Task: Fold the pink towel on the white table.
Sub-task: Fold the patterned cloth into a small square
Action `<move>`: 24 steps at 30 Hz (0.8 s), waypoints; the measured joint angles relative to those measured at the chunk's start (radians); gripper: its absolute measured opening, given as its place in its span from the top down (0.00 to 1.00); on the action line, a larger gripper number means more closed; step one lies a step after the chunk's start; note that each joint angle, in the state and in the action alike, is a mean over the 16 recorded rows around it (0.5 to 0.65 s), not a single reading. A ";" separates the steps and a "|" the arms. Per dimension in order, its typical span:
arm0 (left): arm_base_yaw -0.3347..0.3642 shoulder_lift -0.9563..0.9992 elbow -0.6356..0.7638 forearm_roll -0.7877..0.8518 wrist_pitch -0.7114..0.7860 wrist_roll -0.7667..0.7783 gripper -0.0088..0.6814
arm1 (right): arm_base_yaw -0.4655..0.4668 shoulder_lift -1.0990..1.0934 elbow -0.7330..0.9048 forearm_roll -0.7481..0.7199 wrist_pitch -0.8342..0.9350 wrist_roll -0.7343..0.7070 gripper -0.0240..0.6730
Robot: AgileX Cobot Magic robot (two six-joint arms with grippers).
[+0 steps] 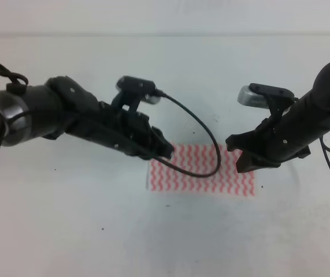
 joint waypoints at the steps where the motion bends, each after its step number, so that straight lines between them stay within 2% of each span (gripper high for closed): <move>1: 0.000 -0.001 -0.007 -0.006 -0.008 0.007 0.99 | 0.000 0.001 0.000 0.001 -0.001 0.000 0.99; 10: 0.000 0.039 -0.035 -0.065 -0.087 0.072 1.00 | 0.000 0.001 0.000 0.004 -0.007 0.000 0.99; 24: 0.000 0.111 -0.040 -0.093 -0.089 0.106 0.99 | 0.000 0.001 0.000 -0.022 -0.088 0.009 0.99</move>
